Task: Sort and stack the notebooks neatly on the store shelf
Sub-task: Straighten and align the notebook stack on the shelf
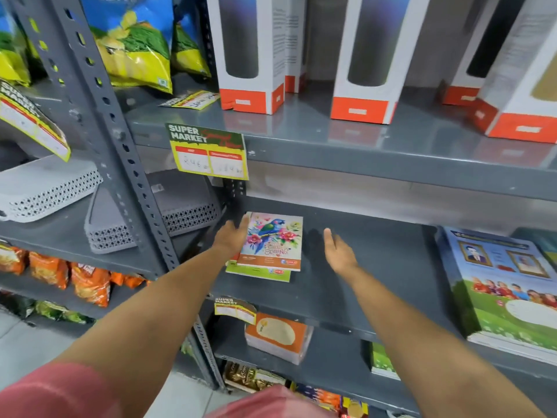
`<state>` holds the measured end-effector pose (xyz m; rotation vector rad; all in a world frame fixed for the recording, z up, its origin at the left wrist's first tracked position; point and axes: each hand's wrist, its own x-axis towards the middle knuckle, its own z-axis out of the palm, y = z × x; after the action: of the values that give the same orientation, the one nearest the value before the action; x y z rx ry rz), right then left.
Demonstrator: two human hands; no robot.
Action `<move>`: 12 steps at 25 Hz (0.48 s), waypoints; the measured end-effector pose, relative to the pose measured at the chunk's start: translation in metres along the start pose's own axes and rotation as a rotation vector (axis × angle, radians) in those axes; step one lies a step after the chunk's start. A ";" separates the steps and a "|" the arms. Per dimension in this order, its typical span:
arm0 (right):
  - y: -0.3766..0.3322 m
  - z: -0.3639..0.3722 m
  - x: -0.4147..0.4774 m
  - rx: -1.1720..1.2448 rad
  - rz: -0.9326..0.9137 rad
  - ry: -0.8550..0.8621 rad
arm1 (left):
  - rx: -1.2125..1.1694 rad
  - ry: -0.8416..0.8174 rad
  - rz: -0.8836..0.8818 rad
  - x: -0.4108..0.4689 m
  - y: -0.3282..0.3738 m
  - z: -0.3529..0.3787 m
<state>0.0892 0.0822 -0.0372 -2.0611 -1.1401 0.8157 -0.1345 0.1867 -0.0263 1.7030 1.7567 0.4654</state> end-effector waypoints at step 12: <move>-0.040 0.083 0.024 0.563 0.274 -0.039 | -0.578 -0.364 -0.251 0.104 -0.042 0.030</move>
<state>0.0168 0.1394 -0.0613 -1.7390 -0.5564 1.1595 -0.1420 0.2792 -0.0962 1.0668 1.3714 0.4590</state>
